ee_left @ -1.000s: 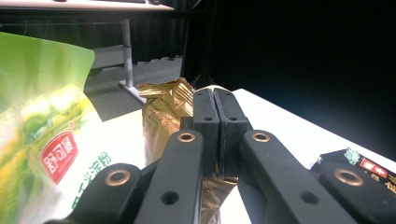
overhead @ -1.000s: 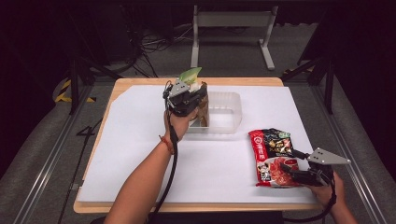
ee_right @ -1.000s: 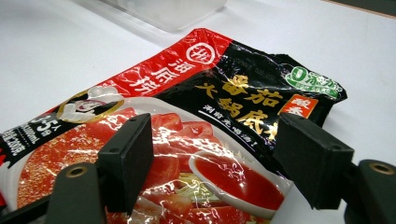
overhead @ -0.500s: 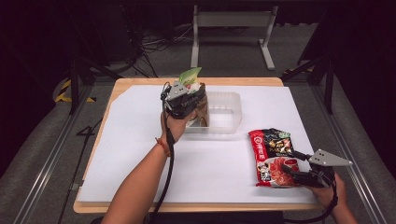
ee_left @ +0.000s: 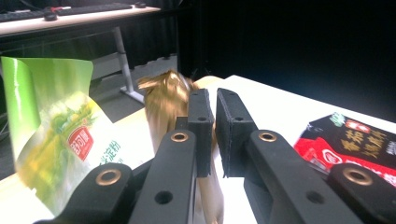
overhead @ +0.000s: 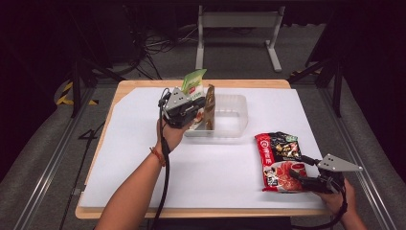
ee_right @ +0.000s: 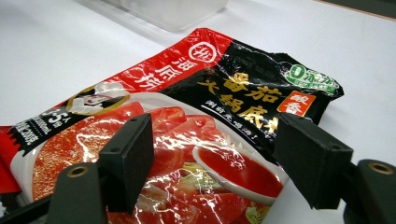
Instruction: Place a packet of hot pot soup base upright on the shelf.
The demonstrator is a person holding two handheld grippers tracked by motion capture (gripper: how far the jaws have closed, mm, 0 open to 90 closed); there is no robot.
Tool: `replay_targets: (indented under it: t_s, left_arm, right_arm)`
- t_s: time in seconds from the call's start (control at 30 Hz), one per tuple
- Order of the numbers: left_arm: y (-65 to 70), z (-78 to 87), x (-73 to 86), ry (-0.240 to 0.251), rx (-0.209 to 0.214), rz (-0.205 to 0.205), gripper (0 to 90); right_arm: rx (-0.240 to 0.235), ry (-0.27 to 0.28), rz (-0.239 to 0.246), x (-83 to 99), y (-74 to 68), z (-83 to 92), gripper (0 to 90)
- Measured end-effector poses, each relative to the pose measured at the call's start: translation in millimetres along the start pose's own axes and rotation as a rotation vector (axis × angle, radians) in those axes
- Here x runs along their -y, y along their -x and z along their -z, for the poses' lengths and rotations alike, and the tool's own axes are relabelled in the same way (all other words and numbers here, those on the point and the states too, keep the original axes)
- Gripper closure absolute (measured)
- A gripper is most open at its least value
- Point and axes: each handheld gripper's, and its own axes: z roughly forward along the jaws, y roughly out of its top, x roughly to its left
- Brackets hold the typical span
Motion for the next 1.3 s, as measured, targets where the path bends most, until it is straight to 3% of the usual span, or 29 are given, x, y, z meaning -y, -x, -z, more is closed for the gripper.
replay_targets:
  t_s: [0.33, 0.57, 0.8, 0.93, 1.13, 1.3]
  left_arm:
    - [3.6, 34.8, 15.7, -0.014, 0.040, -0.033, 80.7]
    - [6.6, 58.9, 39.8, -0.082, 0.045, -0.093, 72.7]
    - [9.3, 77.5, 63.9, -0.168, 0.045, -0.150, 65.0]
    - [9.4, 84.8, 75.4, -0.194, 0.051, -0.148, 62.7]
    - [7.5, 101.0, 96.3, -0.235, 0.048, -0.130, 60.4]
    - [7.9, 113.6, 107.7, -0.254, 0.053, -0.119, 59.6]
  right_arm:
    - [0.003, 0.003, -0.005, -0.7, 2.0, 2.3, 30.3]
    - [0.020, 0.001, -0.030, -0.6, 9.1, 6.3, 34.3]
    - [0.023, -0.017, -0.048, 0.7, 16.7, 9.6, 54.8]
    - [0.056, -0.025, -0.064, 0.6, 19.2, 12.0, 68.6]
    - [0.116, -0.061, -0.089, 2.5, 24.1, 12.0, 79.1]
    - [0.128, -0.110, -0.107, 6.2, 29.8, 10.9, 87.7]
